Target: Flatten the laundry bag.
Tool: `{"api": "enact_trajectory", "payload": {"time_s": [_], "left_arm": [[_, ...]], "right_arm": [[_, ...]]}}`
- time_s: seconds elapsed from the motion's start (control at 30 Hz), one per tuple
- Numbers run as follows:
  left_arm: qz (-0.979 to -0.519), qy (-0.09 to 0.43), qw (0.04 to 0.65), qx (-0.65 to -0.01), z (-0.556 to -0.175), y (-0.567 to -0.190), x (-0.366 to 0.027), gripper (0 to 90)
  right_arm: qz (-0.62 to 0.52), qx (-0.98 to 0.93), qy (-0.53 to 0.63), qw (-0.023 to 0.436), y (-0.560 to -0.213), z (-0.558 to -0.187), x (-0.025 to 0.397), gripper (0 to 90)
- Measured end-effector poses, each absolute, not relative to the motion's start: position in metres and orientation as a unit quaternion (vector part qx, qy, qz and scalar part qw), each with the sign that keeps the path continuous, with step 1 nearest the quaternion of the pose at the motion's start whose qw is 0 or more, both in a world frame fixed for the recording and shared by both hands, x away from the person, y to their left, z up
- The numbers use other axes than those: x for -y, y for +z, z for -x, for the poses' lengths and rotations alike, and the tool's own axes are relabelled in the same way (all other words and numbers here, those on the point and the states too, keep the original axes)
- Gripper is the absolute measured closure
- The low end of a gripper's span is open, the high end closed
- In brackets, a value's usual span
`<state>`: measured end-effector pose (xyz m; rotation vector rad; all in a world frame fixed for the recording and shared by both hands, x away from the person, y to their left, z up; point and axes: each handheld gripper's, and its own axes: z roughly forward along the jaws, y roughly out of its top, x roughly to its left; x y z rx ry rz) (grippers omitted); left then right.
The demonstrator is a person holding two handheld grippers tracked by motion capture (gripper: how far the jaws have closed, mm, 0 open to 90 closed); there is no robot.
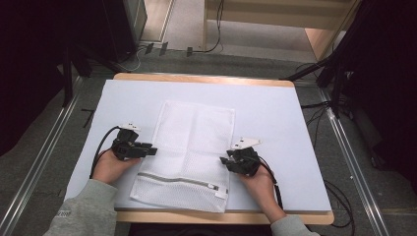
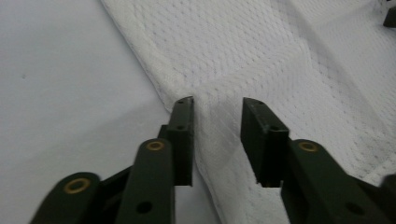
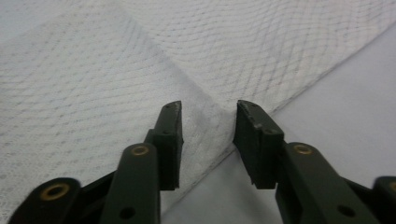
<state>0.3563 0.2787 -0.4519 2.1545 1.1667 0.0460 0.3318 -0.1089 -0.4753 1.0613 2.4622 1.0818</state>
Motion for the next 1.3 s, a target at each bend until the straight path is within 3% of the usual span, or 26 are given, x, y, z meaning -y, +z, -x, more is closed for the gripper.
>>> {"api": "enact_trajectory", "payload": {"time_s": [0.13, 0.3, 0.57, 0.87, 1.2, 1.3], "left_arm": [[-0.828, 0.008, 0.337, -0.448, -0.357, -0.453, -0.277, 81.5], [-0.835, 0.015, 0.321, -0.446, -0.359, -0.452, -0.273, 90.0], [-0.818, 0.009, 0.346, -0.459, -0.365, -0.449, -0.272, 90.0], [-0.803, 0.023, 0.362, -0.473, -0.385, -0.445, -0.260, 90.0], [-0.795, 0.033, 0.358, -0.489, -0.402, -0.453, -0.261, 90.0], [-0.794, 0.032, 0.366, -0.484, -0.400, -0.451, -0.265, 83.8]], "right_arm": [[-0.374, -0.844, 0.362, 0.129, -0.474, -0.334, 0.110, 76.4], [-0.390, -0.840, 0.360, 0.111, -0.472, -0.341, 0.114, 89.9], [-0.399, -0.839, 0.352, 0.111, -0.467, -0.353, 0.117, 90.0], [-0.415, -0.828, 0.359, 0.111, -0.465, -0.392, 0.128, 90.0], [-0.430, -0.821, 0.368, 0.083, -0.469, -0.432, 0.133, 90.0], [-0.427, -0.823, 0.366, 0.082, -0.471, -0.433, 0.132, 88.7]]}}
